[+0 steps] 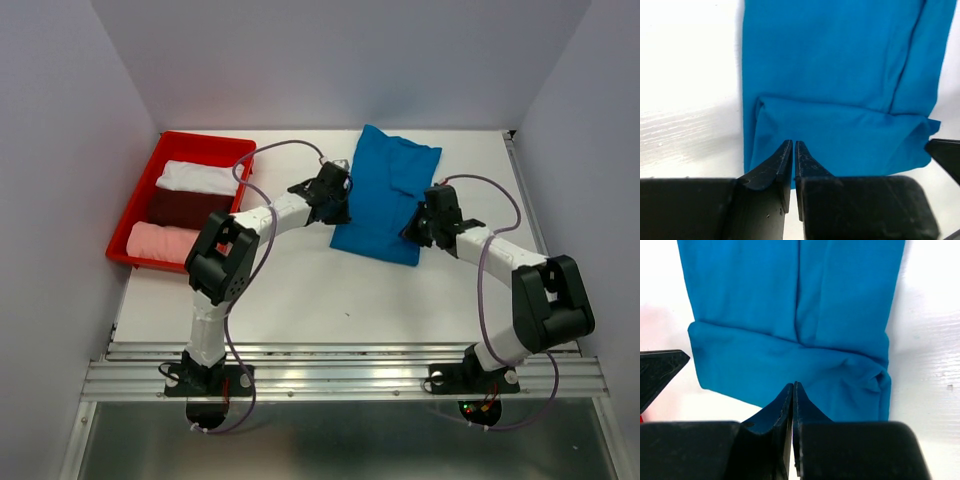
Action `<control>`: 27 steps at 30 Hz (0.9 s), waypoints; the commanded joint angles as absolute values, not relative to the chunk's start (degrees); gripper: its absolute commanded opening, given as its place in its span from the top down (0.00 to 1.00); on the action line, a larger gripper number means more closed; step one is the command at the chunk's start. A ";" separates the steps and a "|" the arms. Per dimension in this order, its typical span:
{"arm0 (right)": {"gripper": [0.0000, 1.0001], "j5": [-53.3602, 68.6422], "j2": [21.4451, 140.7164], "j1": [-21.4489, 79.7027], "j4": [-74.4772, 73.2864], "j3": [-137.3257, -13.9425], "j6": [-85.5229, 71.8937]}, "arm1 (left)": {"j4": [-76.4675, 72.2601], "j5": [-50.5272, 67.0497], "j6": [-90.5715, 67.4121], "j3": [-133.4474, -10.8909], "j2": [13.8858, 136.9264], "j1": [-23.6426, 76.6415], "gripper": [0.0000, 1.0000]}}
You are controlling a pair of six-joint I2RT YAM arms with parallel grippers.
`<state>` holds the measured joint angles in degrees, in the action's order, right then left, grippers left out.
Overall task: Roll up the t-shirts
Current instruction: Roll the T-shirt to the center of the board.
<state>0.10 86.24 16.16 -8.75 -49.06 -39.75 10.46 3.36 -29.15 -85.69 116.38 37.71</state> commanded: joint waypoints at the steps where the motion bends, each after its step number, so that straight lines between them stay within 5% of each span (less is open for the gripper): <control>1: 0.94 3.34 87.97 16.61 -6.33 -51.15 -41.39 | 10.54 4.22 -28.56 -87.45 115.04 38.50 0.82; 12: 0.94 1.41 98.00 16.61 -6.06 -52.38 -41.93 | 12.83 3.51 -27.51 -88.43 122.34 38.41 0.82; 27: 0.94 6.07 82.64 21.09 -8.16 -37.54 -41.48 | 12.57 -0.26 -29.26 -61.10 100.83 40.69 0.81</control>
<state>5.91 87.90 19.70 -4.64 -40.58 -40.99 7.53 1.89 -29.08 -65.91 106.50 40.12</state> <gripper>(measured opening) 0.058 0.189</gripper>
